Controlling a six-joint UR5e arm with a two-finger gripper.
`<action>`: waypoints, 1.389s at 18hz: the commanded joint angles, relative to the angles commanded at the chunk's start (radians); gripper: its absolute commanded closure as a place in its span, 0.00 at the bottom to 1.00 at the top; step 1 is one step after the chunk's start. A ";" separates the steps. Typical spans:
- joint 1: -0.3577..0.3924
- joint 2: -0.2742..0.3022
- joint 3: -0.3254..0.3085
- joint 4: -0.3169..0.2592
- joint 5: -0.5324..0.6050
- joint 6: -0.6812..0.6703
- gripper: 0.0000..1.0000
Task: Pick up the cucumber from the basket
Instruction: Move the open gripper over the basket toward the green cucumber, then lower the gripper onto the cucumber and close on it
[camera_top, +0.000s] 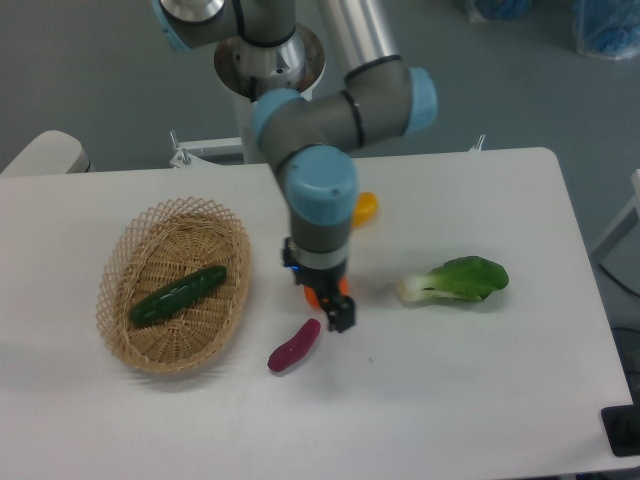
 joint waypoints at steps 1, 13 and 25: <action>-0.020 0.012 -0.023 0.002 -0.002 -0.022 0.00; -0.250 -0.037 -0.100 0.096 0.018 -0.272 0.00; -0.287 -0.101 -0.100 0.114 0.018 -0.329 0.00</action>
